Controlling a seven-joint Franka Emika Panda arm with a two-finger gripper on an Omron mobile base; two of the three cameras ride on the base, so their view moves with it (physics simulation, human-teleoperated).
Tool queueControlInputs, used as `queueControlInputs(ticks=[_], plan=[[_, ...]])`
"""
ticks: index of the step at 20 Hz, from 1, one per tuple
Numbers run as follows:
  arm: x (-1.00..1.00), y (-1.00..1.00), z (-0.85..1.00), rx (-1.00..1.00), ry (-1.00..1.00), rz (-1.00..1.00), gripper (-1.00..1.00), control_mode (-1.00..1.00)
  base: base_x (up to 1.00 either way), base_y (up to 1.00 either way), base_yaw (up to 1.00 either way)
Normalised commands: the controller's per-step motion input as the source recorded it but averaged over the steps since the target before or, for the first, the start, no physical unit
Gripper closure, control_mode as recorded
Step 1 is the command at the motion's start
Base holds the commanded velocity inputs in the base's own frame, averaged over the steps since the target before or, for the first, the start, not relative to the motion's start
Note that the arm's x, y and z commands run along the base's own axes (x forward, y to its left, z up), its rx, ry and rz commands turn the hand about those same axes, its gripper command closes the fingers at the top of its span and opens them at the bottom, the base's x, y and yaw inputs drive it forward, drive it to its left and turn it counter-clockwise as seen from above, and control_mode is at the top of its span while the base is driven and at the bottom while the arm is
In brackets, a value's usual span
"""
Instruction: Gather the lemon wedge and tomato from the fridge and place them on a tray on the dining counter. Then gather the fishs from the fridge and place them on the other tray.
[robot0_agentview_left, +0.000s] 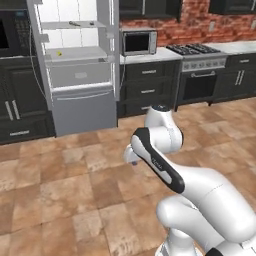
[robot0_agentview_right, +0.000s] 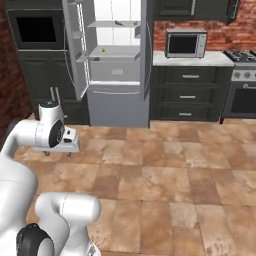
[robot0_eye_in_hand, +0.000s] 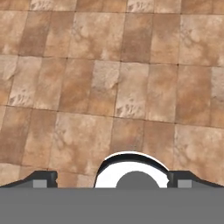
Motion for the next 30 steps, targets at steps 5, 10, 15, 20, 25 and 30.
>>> queueControlInputs(ticks=[5,10,15,20,25,30], plan=[[0.0,0.0,0.0,0.0,0.0,0.0,-1.0,1.0,0.83,0.01,0.01],[0.0,0.0,0.0,0.0,0.0,0.0,-1.0,1.0,0.9,0.1,0.0],[0.0,0.0,0.0,0.0,0.0,0.0,-1.0,1.0,0.92,0.17,0.0],[0.0,0.0,0.0,0.0,0.0,0.0,-1.0,1.0,0.73,0.17,0.0],[0.0,0.0,0.0,0.0,0.0,0.0,-1.0,1.0,0.73,0.24,0.0],[0.0,0.0,0.0,0.0,0.0,0.0,-1.0,1.0,0.8,0.27,0.0]])
